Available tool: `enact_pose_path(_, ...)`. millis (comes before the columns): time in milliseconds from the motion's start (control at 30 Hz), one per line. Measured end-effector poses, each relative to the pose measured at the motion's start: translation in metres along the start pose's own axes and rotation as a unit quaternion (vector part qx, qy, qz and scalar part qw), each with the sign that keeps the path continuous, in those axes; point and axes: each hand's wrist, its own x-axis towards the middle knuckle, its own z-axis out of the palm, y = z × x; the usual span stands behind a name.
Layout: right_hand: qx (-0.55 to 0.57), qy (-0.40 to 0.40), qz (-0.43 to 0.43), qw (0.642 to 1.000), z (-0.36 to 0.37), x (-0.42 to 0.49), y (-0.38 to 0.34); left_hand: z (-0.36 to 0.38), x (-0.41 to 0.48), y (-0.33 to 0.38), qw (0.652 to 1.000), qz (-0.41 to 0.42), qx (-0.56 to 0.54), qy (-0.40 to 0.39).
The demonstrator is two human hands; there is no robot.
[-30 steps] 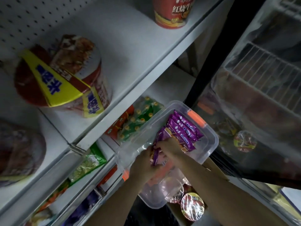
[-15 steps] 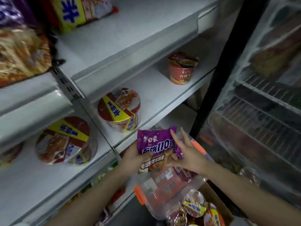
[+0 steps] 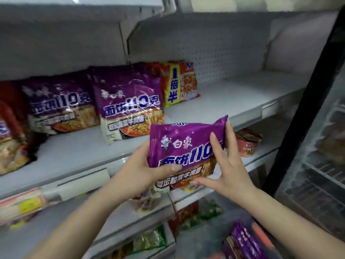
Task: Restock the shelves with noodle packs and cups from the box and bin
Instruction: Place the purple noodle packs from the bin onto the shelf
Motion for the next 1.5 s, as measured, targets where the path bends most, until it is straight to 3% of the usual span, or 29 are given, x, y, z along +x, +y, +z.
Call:
enact_pose_path(200,0.078,0.049,-0.07,0.993,0.033,0.118,-0.091,-0.107,-0.036,0.044,0.964,0.137,0.087,0.213)
enact_pose_path(333,0.084,-0.013,-0.078,0.993,0.081,0.17,-0.146,-0.177,-0.053,0.038,0.918,0.098,0.239,0.302)
enact_pose_path(400,0.08,-0.068,-0.077,0.991,0.105,0.187,-0.163,-0.206,-0.057,0.027,0.861,0.058,0.382,0.331)
enact_pose_path(500,0.054,-0.133,-0.076,0.987,0.134,0.204,-0.177,-0.243,-0.05,0.0,0.727,0.053,0.599,0.331)
enact_pose_path(533,0.042,-0.147,-0.072,0.986,0.141,0.206,-0.18,-0.25,-0.045,-0.008,0.705,0.049,0.631,0.321)
enact_pose_path(633,0.009,-0.173,-0.06,0.983,0.155,0.209,-0.18,-0.261,-0.033,-0.026,0.69,0.019,0.667,0.281)
enact_pose_path(733,-0.025,-0.174,-0.065,0.982,0.163,0.214,-0.175,-0.267,-0.019,-0.044,0.641,0.022,0.712,0.286)
enact_pose_path(867,-0.067,-0.158,-0.072,0.982,0.173,0.219,-0.17,-0.266,-0.005,-0.06,0.609,0.017,0.734,0.3)
enact_pose_path(1000,-0.184,-0.116,-0.079,0.973,0.188,0.225,-0.164,-0.265,0.0,-0.066,0.582,-0.028,0.751,0.31)
enact_pose_path(1167,-0.28,-0.145,-0.099,0.944,0.195,0.24,-0.168,-0.264,0.005,-0.063,0.547,-0.051,0.782,0.294)
enact_pose_path(1500,-0.307,-0.154,-0.087,0.935,0.197,0.244,-0.171,-0.256,0.022,-0.063,0.554,-0.136,0.766,0.295)
